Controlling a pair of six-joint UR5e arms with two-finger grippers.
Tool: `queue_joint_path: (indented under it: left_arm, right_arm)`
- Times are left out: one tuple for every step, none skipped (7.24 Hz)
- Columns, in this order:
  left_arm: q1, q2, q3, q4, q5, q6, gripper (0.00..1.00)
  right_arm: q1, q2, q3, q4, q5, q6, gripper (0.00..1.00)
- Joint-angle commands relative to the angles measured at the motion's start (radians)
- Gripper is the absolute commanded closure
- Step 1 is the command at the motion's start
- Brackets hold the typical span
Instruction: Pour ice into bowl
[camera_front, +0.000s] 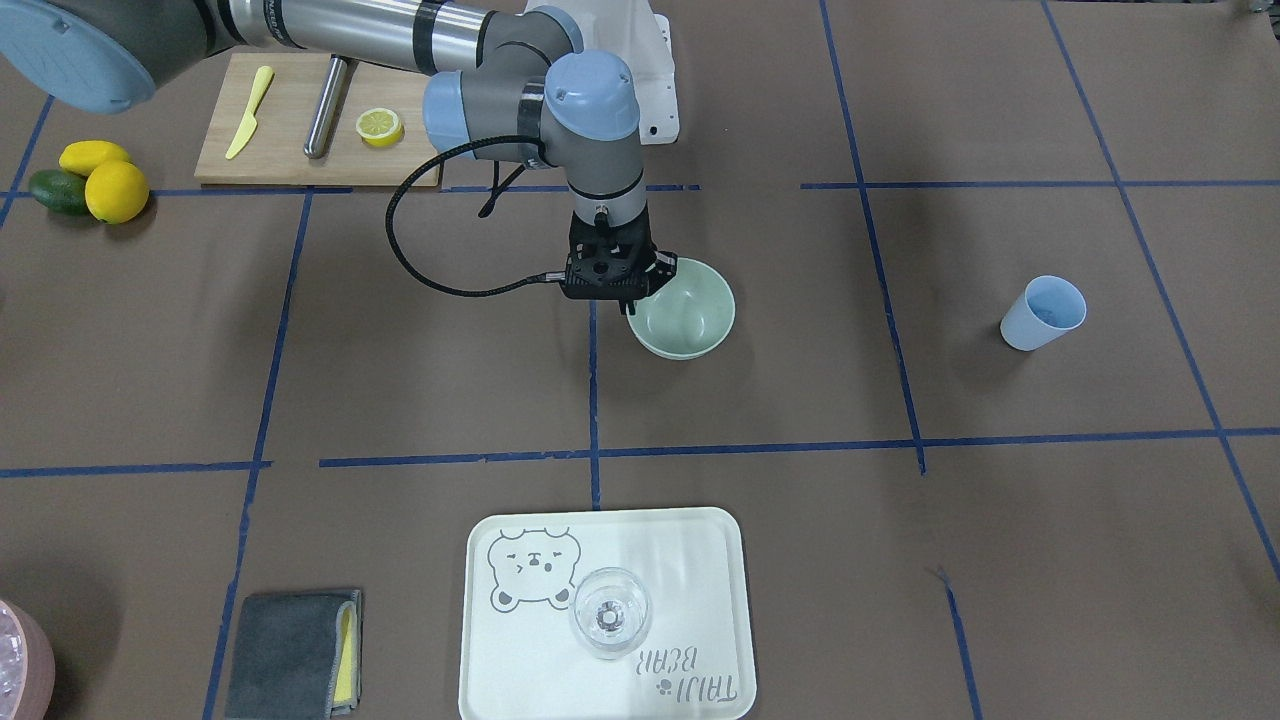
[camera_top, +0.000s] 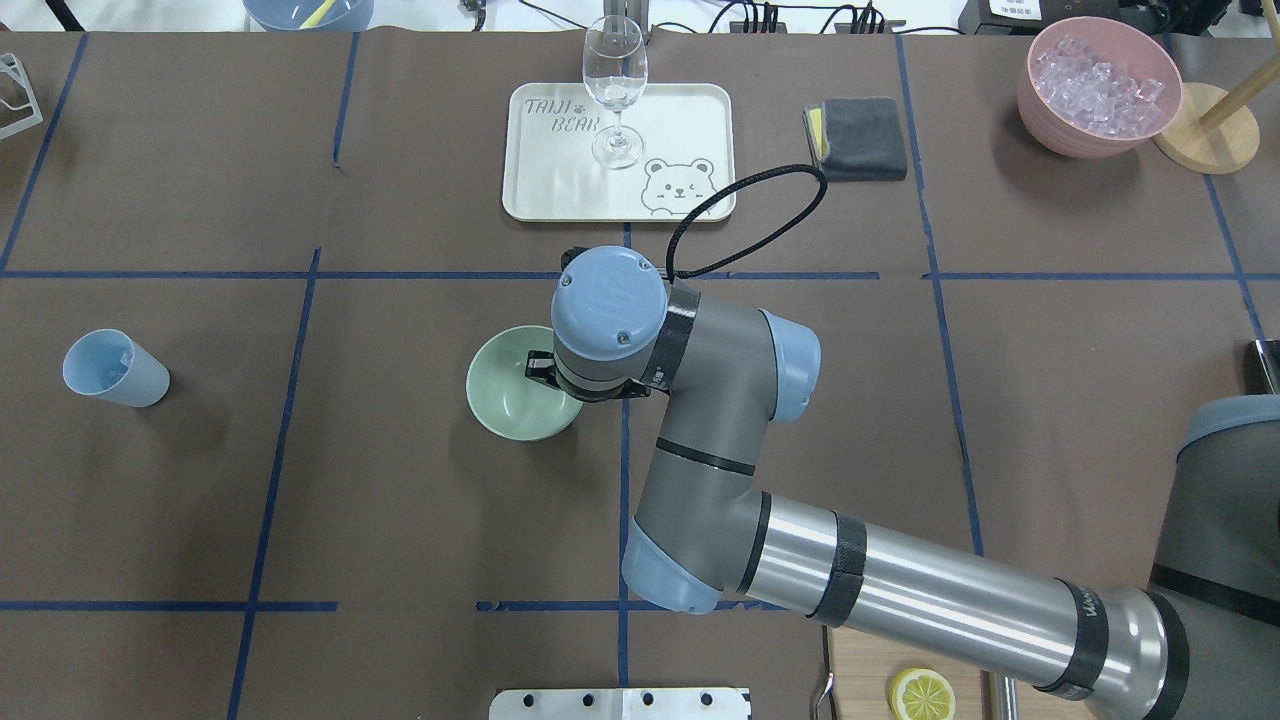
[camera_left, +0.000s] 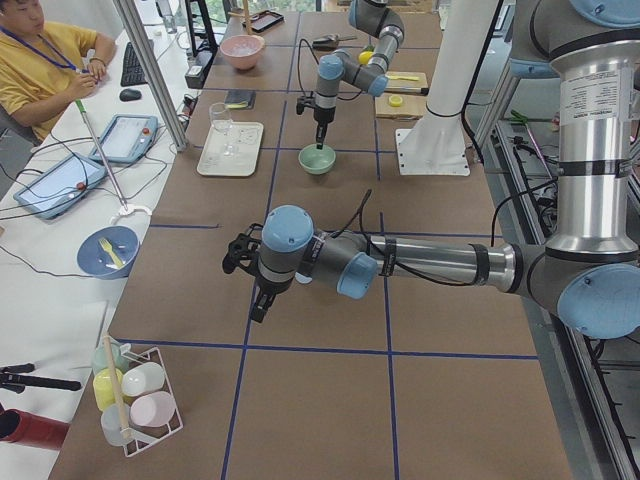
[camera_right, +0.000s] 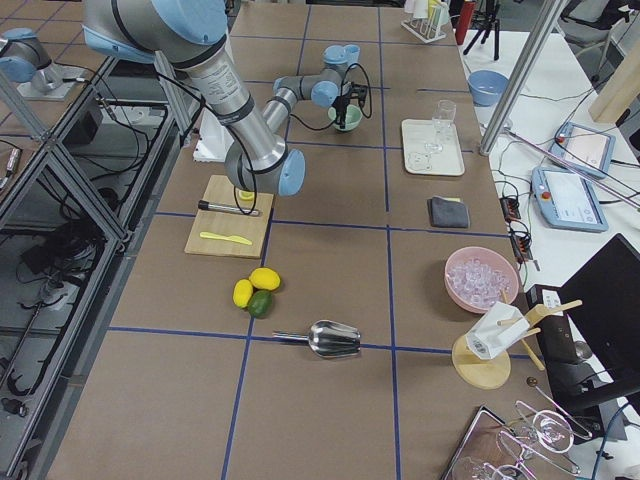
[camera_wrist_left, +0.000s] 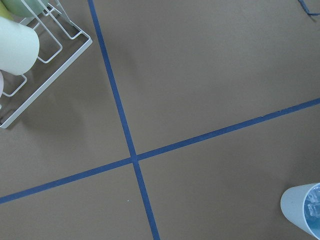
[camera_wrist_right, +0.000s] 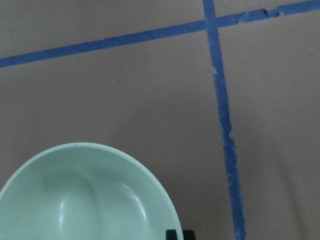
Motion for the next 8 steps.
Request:
queue_joint_path:
  left_arm:
    - [0.0,0.001,0.004,0.0,0.0,0.0,0.0]
    - [0.0,0.003,0.007,0.0,0.0,0.0,0.0]
    - [0.0,0.003,0.015,0.0,0.0,0.0,0.0]
    - [0.0,0.003,0.013,0.002,0.002,0.0,0.0]
    - [0.0,0.001,0.001,0.002,0.005,0.0,0.0]
    - [0.0,-0.005,-0.002,0.002,0.009,0.002,0.0]
    - [0.002,-0.008,-0.003,-0.005,0.003,0.0,0.0]
    - [0.002,-0.008,-0.005,-0.006,0.009,0.0,0.0]
  right_arm:
    - [-0.002,-0.012,0.002,0.011,-0.008,-0.004,0.01]
    - [0.009,-0.004,0.014,0.011,-0.037,-0.016,0.0]
    - [0.053,-0.006,0.04,0.009,-0.024,-0.051,0.0]
    - [0.139,-0.015,0.075,-0.002,0.069,-0.103,0.0]
    - [0.255,-0.071,0.119,-0.003,0.207,-0.178,0.0]
    - [0.353,-0.175,0.182,-0.003,0.288,-0.332,0.0]
    - [0.462,-0.284,0.219,-0.002,0.364,-0.557,0.0]
    - [0.579,-0.385,0.232,0.001,0.454,-0.77,0.0]
